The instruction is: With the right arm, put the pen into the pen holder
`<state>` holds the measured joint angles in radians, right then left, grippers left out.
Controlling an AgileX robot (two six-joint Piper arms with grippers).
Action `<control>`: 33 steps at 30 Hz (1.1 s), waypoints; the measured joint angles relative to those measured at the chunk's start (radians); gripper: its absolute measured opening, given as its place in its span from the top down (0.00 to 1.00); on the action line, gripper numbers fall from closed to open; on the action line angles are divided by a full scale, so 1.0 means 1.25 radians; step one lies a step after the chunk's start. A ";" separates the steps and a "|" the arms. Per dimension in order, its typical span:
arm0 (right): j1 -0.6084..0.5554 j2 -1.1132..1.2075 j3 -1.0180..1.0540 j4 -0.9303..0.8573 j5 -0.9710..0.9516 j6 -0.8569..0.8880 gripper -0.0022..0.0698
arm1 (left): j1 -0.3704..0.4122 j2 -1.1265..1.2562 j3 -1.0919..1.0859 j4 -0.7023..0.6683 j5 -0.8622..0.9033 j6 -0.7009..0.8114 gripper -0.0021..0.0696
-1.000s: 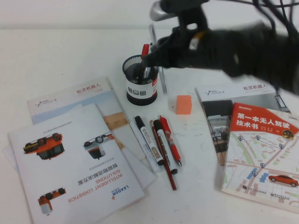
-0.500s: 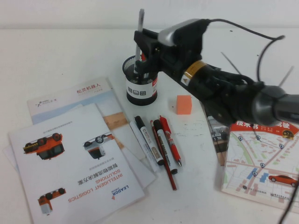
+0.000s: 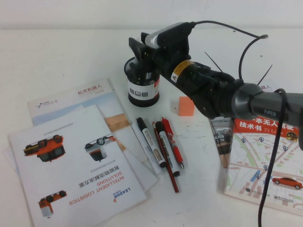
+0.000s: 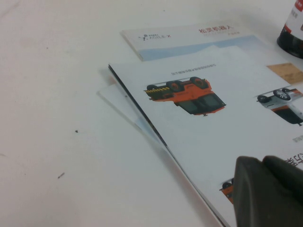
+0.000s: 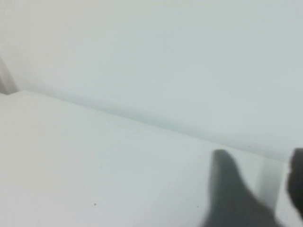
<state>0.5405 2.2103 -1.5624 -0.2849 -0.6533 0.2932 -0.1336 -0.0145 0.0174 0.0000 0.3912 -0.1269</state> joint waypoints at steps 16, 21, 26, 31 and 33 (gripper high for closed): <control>-0.008 -0.240 0.061 -0.035 0.152 0.018 0.97 | 0.000 0.000 0.000 0.000 0.000 0.000 0.97; -0.006 -0.430 0.243 -0.008 0.308 0.019 0.99 | 0.000 0.000 0.000 0.000 0.000 0.000 0.97; 0.000 -0.623 0.452 0.034 0.415 0.019 0.99 | 0.000 0.000 0.000 0.000 0.000 0.000 0.97; 0.000 -0.835 0.592 0.041 0.478 0.019 1.00 | 0.000 0.000 0.000 0.000 0.000 0.000 0.97; 0.000 -0.903 0.641 0.043 0.502 0.019 1.00 | 0.000 0.000 0.000 0.000 0.000 0.000 0.97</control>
<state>0.5402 1.0820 -0.7609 -0.2308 -0.0255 0.3169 -0.1336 -0.0145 0.0174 0.0000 0.3912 -0.1269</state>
